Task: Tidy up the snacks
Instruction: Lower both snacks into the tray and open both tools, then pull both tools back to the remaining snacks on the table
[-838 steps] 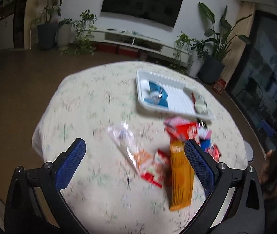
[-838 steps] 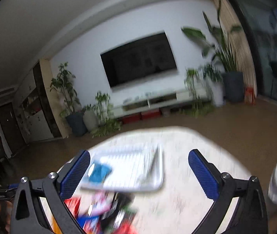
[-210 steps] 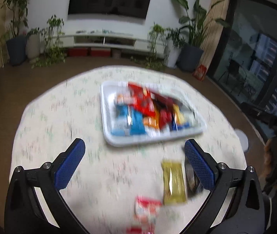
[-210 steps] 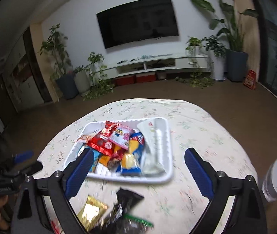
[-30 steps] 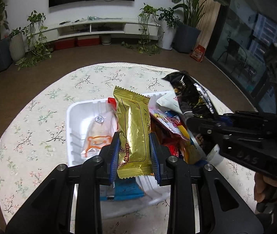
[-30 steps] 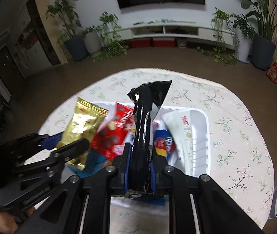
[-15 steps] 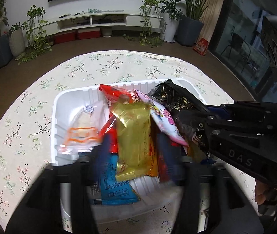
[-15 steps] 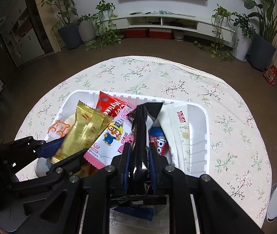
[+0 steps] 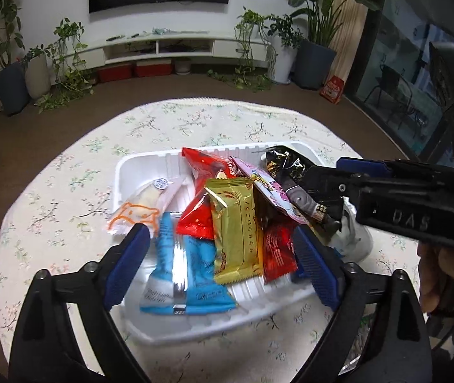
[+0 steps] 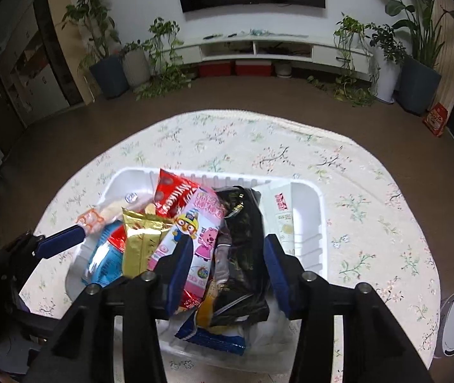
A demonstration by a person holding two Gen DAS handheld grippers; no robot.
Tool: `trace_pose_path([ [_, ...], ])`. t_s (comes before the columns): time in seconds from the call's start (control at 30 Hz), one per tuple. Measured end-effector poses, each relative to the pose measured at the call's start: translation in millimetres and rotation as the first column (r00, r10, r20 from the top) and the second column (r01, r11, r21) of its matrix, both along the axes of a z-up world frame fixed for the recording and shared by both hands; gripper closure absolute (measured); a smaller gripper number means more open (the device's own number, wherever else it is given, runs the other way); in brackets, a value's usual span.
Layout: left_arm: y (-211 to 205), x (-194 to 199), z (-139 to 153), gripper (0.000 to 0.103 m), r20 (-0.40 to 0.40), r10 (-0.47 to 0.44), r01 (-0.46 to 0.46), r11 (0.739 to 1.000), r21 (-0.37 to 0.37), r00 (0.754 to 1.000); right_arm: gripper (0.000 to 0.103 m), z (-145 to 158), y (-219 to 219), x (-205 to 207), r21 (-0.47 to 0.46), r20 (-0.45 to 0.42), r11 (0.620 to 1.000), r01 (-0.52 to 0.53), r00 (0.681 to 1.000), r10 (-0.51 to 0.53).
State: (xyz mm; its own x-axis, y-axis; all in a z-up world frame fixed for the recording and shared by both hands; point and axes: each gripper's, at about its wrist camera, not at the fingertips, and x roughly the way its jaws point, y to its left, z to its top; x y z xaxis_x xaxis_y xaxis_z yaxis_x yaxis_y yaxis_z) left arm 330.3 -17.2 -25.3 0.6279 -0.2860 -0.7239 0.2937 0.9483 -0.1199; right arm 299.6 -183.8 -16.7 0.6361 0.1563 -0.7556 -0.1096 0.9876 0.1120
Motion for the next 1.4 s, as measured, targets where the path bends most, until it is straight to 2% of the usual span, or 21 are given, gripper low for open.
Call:
trace_pose_path([
  [0.07,5.8,-10.4,5.9,0.008,0.014,0.007,-0.007,1.0,0.001,1.0,0.045,5.6,-3.1,-6.2,0.015,0.012,1.0,0.005,1.0,-0.005],
  [0.1,9.8,-17.1,9.6,0.002,0.024,0.014,-0.014,1.0,0.0,1.0,0.042,8.1,-4.4,-9.2,0.023,0.019,1.0,0.006,1.0,-0.007],
  [0.13,14.1,-24.0,13.4,0.0,0.038,0.025,-0.025,1.0,0.001,0.999,0.041,10.7,-5.5,-14.0,0.032,0.028,0.999,0.008,1.0,-0.009],
  [0.3,43.4,-66.7,24.0,0.0,0.093,0.097,-0.101,0.994,0.034,0.991,0.025,27.4,-21.8,-53.9,0.095,0.1,0.995,0.014,0.995,-0.024],
  [0.4,58.1,-99.0,20.1,0.0,0.116,0.114,-0.12,0.992,0.042,0.987,0.02,27.4,-33.5,-88.0,0.122,0.143,0.992,0.036,0.988,-0.054],
  [0.47,62.8,-123.4,13.8,0.0,0.128,0.111,-0.121,0.99,0.074,0.986,0.019,22.3,-39.3,-112.9,0.131,0.155,0.99,0.056,0.985,-0.076],
  [0.67,68.6,-188.1,-29.2,0.0,-0.028,0.102,-0.098,0.99,0.1,0.994,0.017,1.5,-39.1,-174.9,0.13,0.142,0.989,0.07,0.986,-0.088],
  [0.77,71.4,-212.6,-47.5,0.0,-0.065,0.098,-0.093,0.993,0.077,0.993,0.017,-7.3,-35.1,-198.8,0.132,0.121,0.989,0.069,0.989,-0.085],
  [0.87,71.1,-221.9,-54.9,0.0,-0.084,0.093,-0.089,0.995,0.054,0.992,0.017,-20.2,-31.4,-221.9,0.143,0.073,0.986,0.089,0.992,-0.1],
  [1.0,65.7,-225.2,-54.3,0.0,-0.082,0.082,-0.075,0.993,0.089,0.993,0.017,-41.0,-27.3,-236.4,0.156,-0.029,0.982,0.107,0.994,-0.104],
  [1.07,59.3,-220.8,-53.9,0.0,-0.096,0.049,-0.039,0.993,0.111,0.994,0.017,-49.6,-24.4,-241.7,0.158,-0.066,0.981,0.109,0.993,-0.099],
  [1.17,48.4,-210.5,-59.7,0.0,-0.129,0.002,0.019,0.987,0.158,0.992,0.017,-54.2,-19.6,-248.0,0.159,-0.072,0.982,0.102,0.993,-0.092],
  [1.33,44.2,-200.0,-65.1,0.001,-0.127,-0.009,0.032,0.983,0.181,0.992,0.017,-51.0,-11.6,-248.7,0.137,-0.062,0.987,0.087,0.995,-0.079],
  [1.4,43.1,-197.2,-68.5,0.009,-0.135,-0.019,0.045,0.981,0.188,0.991,0.017,-49.6,-9.3,-247.7,0.128,-0.059,0.988,0.08,0.996,-0.073],
])
